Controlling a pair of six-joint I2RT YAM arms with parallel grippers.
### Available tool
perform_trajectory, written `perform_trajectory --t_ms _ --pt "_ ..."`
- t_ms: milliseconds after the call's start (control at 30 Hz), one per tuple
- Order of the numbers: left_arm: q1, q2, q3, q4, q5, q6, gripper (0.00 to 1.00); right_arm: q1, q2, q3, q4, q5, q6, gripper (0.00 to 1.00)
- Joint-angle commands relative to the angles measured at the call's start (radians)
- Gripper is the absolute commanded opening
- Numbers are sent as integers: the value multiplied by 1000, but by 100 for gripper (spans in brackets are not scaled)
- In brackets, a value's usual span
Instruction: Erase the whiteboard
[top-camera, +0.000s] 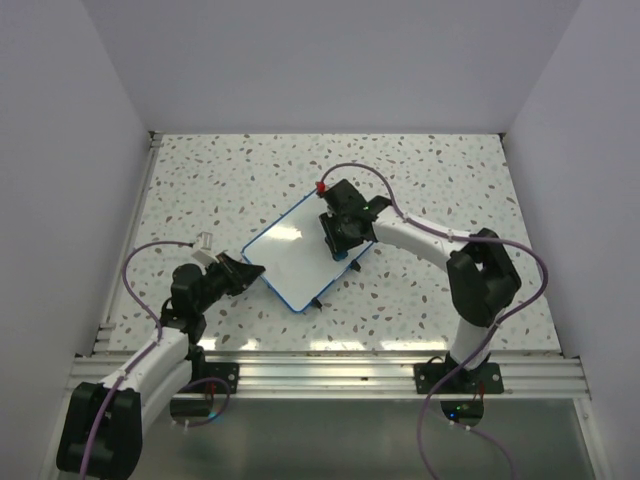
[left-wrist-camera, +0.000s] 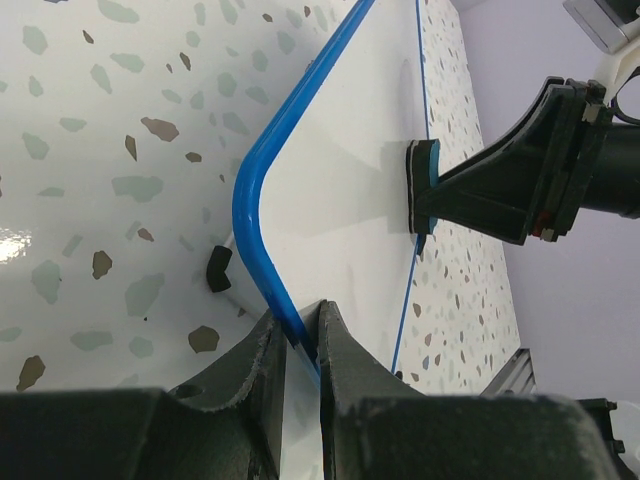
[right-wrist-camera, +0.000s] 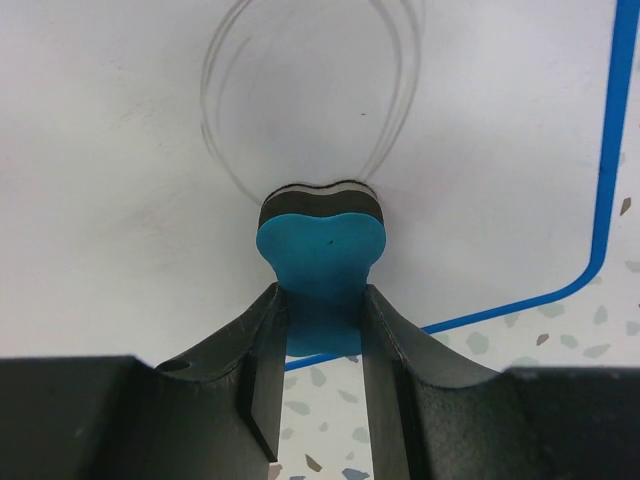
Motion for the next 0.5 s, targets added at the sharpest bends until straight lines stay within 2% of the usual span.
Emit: perform_trajectory --t_ms 0,167,467 --pt "0 14 -149 -52 -4 100 0 -7 10 13 5 46 -32 0" --pt "0 18 -142 -53 -2 102 0 10 -13 -12 30 -10 -9 0" --pt "0 31 -142 -47 -5 102 0 168 -73 -85 79 -4 79 0"
